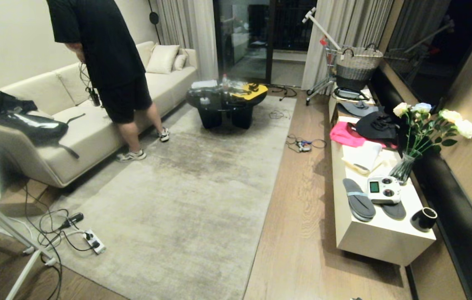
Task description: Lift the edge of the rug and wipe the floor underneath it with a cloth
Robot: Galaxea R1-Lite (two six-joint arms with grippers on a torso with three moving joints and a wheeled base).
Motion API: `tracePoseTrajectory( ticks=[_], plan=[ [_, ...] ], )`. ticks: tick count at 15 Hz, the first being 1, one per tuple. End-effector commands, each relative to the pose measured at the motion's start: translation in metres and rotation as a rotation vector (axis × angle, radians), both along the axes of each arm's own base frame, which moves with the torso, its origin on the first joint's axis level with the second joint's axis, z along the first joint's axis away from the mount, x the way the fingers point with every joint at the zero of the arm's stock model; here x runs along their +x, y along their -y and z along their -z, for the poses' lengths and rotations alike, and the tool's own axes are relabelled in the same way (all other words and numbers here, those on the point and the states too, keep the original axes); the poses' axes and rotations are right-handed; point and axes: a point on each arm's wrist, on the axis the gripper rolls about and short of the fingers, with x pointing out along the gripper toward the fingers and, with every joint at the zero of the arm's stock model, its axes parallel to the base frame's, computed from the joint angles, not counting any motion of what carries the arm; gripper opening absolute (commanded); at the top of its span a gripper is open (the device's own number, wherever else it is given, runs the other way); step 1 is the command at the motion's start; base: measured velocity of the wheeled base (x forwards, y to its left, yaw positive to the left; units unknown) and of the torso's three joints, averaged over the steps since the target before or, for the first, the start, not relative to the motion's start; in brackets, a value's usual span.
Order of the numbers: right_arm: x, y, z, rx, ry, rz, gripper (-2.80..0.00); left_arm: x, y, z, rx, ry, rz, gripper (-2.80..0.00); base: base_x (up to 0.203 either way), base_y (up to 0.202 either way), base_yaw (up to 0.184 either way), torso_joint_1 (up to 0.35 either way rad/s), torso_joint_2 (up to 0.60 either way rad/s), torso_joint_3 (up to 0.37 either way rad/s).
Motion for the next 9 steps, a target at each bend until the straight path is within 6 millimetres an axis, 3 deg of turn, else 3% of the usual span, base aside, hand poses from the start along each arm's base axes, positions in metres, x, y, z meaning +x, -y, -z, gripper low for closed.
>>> tracePoseTrajectory(
  ticks=[1, 9],
  plan=[
    [0.0001, 0.0000, -0.0001, 0.000, -0.001, 0.000, -2.80, 0.0000, 0.0000, 0.0000, 0.000, 0.000, -0.001, -2.80, 0.000, 0.000, 0.000, 0.000, 0.00, 0.000],
    [0.0000, 0.0000, -0.0001, -0.012, 0.001, 0.000, -2.80, 0.0000, 0.0000, 0.0000, 0.000, 0.000, 0.001, -2.80, 0.000, 0.000, 0.000, 0.000, 0.00, 0.000]
  ],
)
